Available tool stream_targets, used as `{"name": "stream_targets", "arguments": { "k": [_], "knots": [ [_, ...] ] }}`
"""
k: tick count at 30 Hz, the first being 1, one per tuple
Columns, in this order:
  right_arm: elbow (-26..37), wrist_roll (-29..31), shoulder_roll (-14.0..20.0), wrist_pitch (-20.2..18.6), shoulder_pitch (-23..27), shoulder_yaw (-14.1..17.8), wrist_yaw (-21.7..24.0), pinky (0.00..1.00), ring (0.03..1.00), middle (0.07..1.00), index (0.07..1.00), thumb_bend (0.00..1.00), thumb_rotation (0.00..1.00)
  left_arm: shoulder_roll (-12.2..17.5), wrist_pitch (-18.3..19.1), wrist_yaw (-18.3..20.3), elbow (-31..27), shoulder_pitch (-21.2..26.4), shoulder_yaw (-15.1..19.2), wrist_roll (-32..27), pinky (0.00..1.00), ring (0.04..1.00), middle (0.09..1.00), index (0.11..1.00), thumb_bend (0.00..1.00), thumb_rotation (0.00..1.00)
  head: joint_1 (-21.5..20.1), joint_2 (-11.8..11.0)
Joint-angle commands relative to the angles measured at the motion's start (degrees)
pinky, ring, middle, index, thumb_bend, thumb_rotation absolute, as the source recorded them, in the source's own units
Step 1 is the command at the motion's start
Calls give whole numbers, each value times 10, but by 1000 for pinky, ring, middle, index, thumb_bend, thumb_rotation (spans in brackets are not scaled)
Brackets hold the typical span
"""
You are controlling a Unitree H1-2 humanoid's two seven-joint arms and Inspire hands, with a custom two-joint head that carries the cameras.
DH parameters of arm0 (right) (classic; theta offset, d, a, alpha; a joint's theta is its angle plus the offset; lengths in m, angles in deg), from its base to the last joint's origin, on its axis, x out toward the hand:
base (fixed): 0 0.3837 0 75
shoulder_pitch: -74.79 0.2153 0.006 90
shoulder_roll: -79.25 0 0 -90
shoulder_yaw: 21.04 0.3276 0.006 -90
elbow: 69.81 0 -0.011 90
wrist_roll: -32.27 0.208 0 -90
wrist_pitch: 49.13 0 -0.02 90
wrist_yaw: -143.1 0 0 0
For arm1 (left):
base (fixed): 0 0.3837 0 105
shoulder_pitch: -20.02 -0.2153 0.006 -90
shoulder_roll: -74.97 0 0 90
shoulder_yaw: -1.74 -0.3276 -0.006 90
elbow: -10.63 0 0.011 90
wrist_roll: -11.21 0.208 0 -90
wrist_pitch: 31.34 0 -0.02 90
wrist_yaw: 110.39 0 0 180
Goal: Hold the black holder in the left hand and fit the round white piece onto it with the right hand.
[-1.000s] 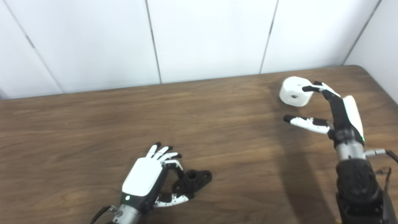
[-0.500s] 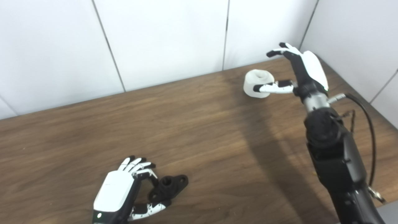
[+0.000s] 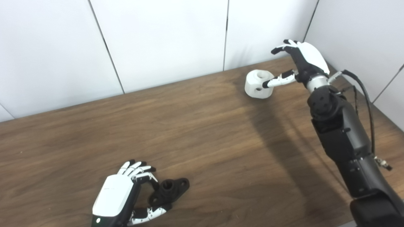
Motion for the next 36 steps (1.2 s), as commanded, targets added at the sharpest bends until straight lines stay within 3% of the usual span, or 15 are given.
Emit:
{"name": "stream_targets", "arguments": {
  "k": [1, 4, 21, 28, 36],
  "knots": [
    [-7, -11, 26, 1, 45, -8, 7, 1000, 1000, 954, 776, 909, 224, 12, 2, 13, 3, -8, 2, 9, 935, 865, 771, 486, 521, 45, 0, -1],
    [-38, -29, 29, -1, 65, -23, 14, 1000, 999, 948, 780, 923, 224, 10, 3, 14, 2, -8, 1, 11, 930, 864, 770, 486, 521, 45, 2, -1],
    [-160, -112, 15, -1, 146, -38, 103, 1000, 1000, 965, 820, 950, 286, 5, 2, 2, 5, -12, 1, 14, 930, 871, 776, 486, 521, 45, 10, -1],
    [-179, -145, 22, -1, 163, -37, 159, 1000, 1000, 976, 819, 951, 305, 3, 3, 2, 2, -12, 1, 13, 928, 868, 775, 486, 521, 45, 12, 1],
    [-182, -162, 21, -1, 163, -30, 173, 1000, 1000, 970, 793, 945, 298, 3, 5, 3, 2, -11, 1, 22, 925, 868, 775, 486, 521, 46, 14, 4]
  ]
}}
